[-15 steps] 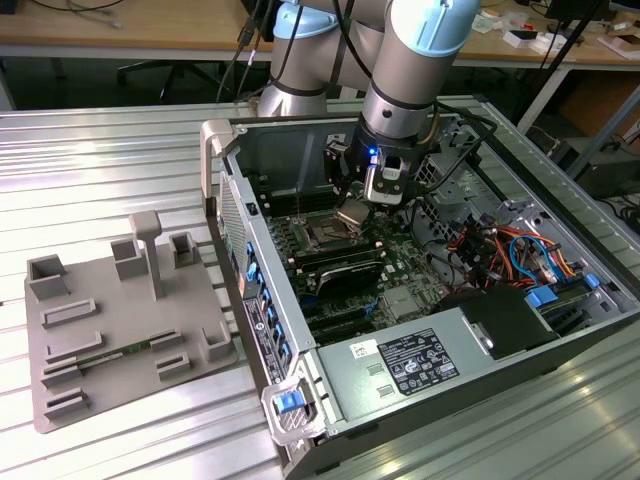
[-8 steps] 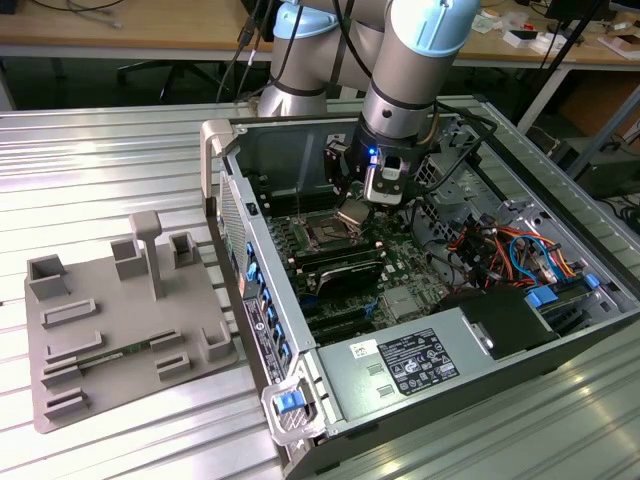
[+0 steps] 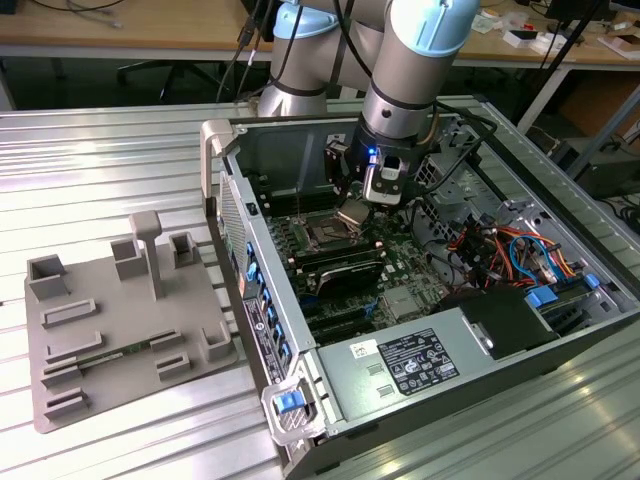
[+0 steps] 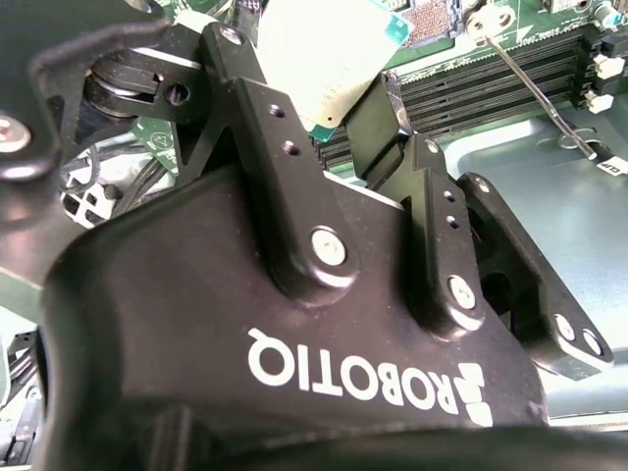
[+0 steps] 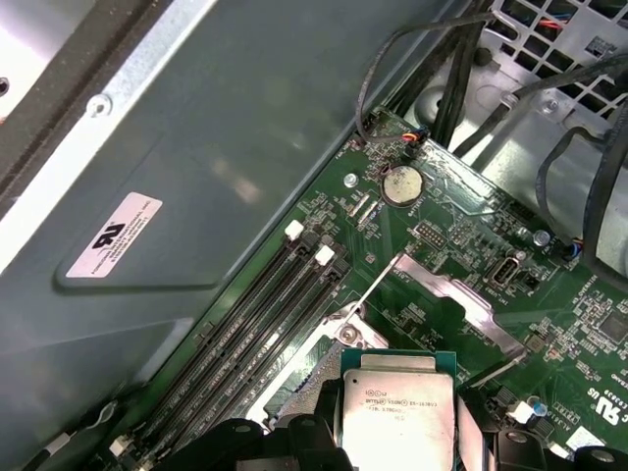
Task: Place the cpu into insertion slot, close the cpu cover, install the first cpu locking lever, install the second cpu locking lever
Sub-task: 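Place the cpu into insertion slot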
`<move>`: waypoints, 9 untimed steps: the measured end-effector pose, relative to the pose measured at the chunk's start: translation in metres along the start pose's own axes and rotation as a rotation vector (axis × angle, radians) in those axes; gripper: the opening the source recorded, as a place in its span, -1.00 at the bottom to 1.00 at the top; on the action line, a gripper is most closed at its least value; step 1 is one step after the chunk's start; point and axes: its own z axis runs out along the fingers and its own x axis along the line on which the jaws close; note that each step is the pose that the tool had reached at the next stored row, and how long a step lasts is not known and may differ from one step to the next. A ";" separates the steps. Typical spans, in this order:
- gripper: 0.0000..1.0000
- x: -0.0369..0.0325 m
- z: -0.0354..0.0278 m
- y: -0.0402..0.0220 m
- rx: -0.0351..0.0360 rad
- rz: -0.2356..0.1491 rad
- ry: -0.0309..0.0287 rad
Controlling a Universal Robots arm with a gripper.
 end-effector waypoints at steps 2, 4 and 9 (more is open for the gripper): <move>0.09 0.0000 0.0000 0.0000 0.0000 0.002 -0.0001; 0.09 0.0000 0.0000 0.0000 -0.0001 0.003 -0.0002; 0.09 0.0000 0.0001 0.0000 -0.0001 0.006 -0.0006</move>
